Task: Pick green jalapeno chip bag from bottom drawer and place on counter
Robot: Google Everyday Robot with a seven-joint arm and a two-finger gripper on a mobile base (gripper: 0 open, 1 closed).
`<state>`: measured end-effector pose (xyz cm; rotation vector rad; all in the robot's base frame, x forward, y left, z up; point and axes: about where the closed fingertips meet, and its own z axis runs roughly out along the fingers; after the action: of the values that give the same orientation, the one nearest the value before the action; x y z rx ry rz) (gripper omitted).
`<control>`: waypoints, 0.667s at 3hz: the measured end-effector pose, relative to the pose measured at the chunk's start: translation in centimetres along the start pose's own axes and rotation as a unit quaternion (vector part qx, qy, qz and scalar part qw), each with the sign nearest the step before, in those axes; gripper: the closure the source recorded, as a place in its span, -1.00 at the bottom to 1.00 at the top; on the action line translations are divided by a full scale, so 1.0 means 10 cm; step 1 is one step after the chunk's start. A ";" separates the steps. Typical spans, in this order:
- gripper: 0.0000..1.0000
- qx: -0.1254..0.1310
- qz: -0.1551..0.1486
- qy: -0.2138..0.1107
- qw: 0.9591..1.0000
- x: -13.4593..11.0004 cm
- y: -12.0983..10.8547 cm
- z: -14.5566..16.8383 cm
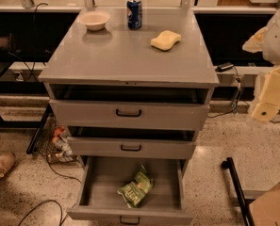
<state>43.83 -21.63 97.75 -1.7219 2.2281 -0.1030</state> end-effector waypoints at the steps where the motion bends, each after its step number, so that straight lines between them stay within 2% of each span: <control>1: -1.00 0.000 0.000 0.000 1.000 0.00 0.00 0.00; 2: -1.00 -0.027 0.001 -0.021 0.999 0.09 0.21 0.33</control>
Offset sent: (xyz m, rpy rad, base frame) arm -0.0395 0.0046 -0.1326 0.1785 0.1572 0.0713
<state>42.67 -21.43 93.94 -1.7339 2.2206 -0.0057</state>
